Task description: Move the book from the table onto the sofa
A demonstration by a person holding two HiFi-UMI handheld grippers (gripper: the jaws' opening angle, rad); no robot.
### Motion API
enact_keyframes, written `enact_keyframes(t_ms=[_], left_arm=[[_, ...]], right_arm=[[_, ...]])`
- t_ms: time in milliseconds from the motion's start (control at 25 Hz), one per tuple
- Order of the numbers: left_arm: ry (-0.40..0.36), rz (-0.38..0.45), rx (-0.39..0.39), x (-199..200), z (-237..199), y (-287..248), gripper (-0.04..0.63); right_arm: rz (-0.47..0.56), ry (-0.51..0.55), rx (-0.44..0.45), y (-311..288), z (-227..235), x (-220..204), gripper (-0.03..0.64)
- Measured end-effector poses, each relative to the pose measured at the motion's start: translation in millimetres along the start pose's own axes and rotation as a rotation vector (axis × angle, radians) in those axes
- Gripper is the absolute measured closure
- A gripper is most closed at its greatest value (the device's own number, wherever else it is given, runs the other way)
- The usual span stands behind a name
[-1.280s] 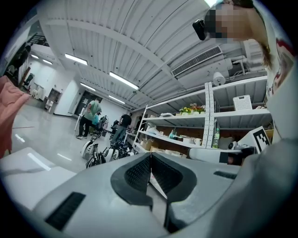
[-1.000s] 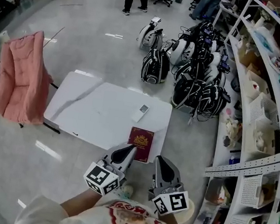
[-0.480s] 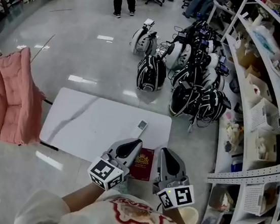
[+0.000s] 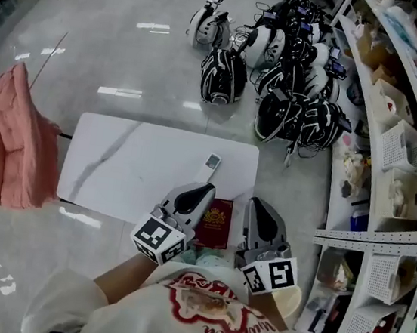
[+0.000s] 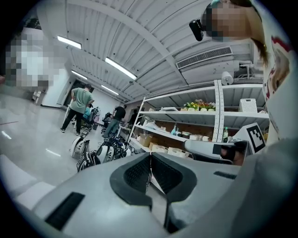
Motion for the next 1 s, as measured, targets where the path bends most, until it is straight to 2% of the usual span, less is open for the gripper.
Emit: enact_keyframes(t_ms=[160, 240, 400, 440, 520, 600, 760, 1000], left_arm=[[0.003, 0.015, -0.045, -8, 1, -5, 0.588], [0.007, 0.016, -0.044, -17, -2, -9, 0.588], [0.097, -0.029, -0.006, -56, -15, -7, 0.559], [0.113, -0.049, 0.001, -67, -18, -6, 0.528], [0.122, -0.091, 0.012, -89, -23, -6, 0.472], [0.133, -0.135, 0.031, -111, -32, -7, 0.429], [0.165, -0.208, 0.084, -153, -49, -6, 0.400], [0.225, -0.321, 0.171, -218, -75, 1, 0.396]], right_arm=[[-0.029, 0.010, 0.020, -8, 12, -11, 0.616], [-0.052, 0.015, 0.033, -12, 17, -22, 0.615], [-0.139, -0.028, 0.079, -11, 23, -62, 0.615], [-0.170, -0.044, 0.093, -10, 25, -76, 0.598], [-0.234, -0.070, 0.112, -9, 29, -105, 0.470], [-0.288, -0.089, 0.123, -8, 33, -133, 0.432], [-0.375, -0.109, 0.124, -1, 36, -177, 0.386], [-0.499, -0.133, 0.108, 8, 41, -239, 0.364]])
Point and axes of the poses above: the fingertips, and each gripper's own axes: y backward along the fingers, z to its right, x out of its top, the point moved 5 cm from there along y, backward along the fingers, and after that the axes turned 4 degrees about y, right-handed, at the moved point
